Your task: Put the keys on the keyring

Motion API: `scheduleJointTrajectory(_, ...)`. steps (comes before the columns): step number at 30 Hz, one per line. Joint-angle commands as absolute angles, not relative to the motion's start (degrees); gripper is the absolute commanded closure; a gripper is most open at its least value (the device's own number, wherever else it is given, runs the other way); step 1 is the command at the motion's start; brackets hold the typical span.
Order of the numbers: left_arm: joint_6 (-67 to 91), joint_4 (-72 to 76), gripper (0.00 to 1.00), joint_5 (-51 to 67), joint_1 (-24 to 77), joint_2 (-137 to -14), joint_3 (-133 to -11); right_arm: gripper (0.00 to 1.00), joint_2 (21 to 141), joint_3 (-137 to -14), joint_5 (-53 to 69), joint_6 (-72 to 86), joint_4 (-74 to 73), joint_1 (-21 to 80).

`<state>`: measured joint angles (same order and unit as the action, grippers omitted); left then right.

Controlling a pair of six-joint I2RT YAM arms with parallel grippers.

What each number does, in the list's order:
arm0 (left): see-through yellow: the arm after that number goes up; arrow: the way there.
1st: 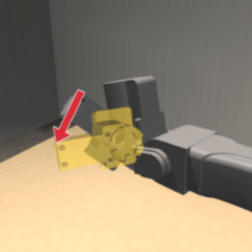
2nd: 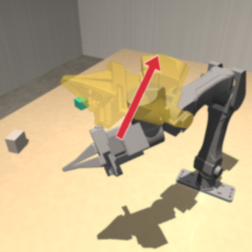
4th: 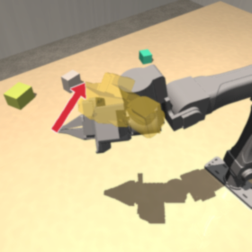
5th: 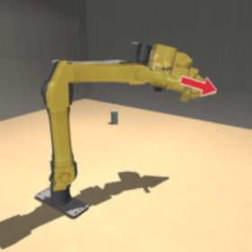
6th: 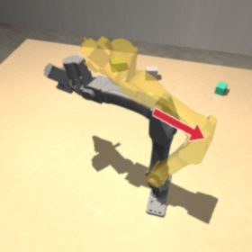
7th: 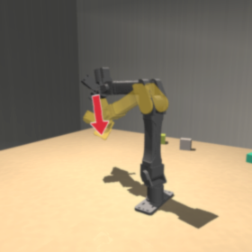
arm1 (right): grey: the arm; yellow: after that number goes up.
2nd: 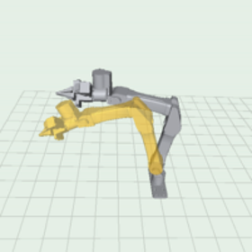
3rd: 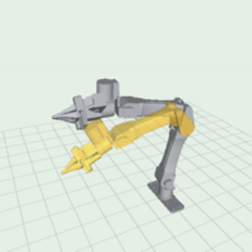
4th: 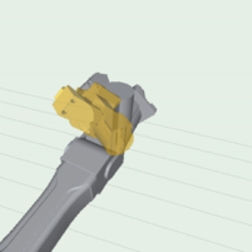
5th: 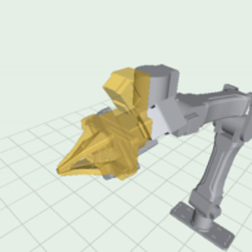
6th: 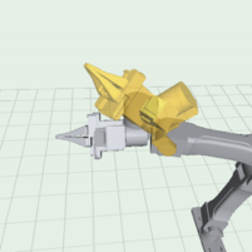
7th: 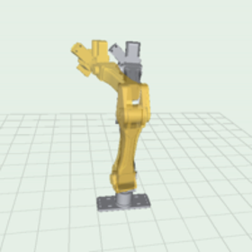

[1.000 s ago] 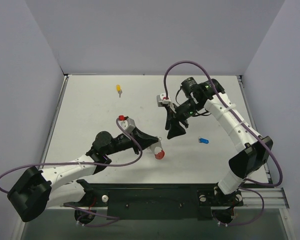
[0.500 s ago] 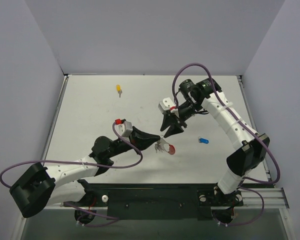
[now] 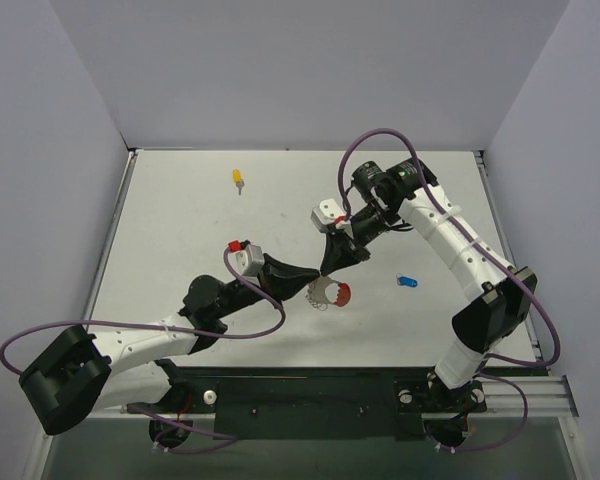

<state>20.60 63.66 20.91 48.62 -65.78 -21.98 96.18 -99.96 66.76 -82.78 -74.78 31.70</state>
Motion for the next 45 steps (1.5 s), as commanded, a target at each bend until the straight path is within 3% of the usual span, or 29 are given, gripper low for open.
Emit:
scheduleJointTrajectory(1, 20.21, 67.76, 1.00, 18.98, 48.69, -64.86, -22.06, 1.00, 96.24, -101.25, 68.99, -82.09, -88.42, 31.99)
scheduleJointTrajectory(6, 20.30, 67.24, 1.00, 18.81, 48.69, -64.78, -21.71, 1.00, 95.71, -101.34, 67.07, -75.70, -85.09, 32.17)
scheduleJointTrajectory(10, 20.92, 64.00, 0.98, 17.32, 48.69, -64.16, -21.88, 1.00, 94.31, -101.87, 54.89, -61.64, -77.03, 34.36)
scheduleJointTrajectory(13, 20.04, 57.15, 0.66, 16.18, 48.60, -61.80, -22.85, 1.00, 92.82, -101.34, 46.51, -56.17, -73.92, 36.47)
scheduleJointTrajectory(17, 16.45, 45.72, 0.48, 15.47, 48.52, -56.44, -23.73, 1.00, 92.20, -103.88, 36.23, -55.02, -76.80, 37.17)
scheduleJointTrajectory(19, 13.99, 41.50, 0.45, 15.64, 48.52, -54.23, -23.64, 1.00, 92.90, -105.89, 30.60, -54.76, -79.26, 38.05)
scheduleJointTrajectory(27, 2.82, 39.63, 0.47, 15.21, 51.76, -58.17, -26.62, 1.00, 99.58, -113.81, 17.85, -51.95, -88.15, 41.66)
scheduleJointTrajectory(45, -5.19, 58.09, 0.55, 4.83, 54.84, -73.39, -30.32, 1.00, 102.30, -114.87, 22.24, -52.65, -90.00, 42.27)
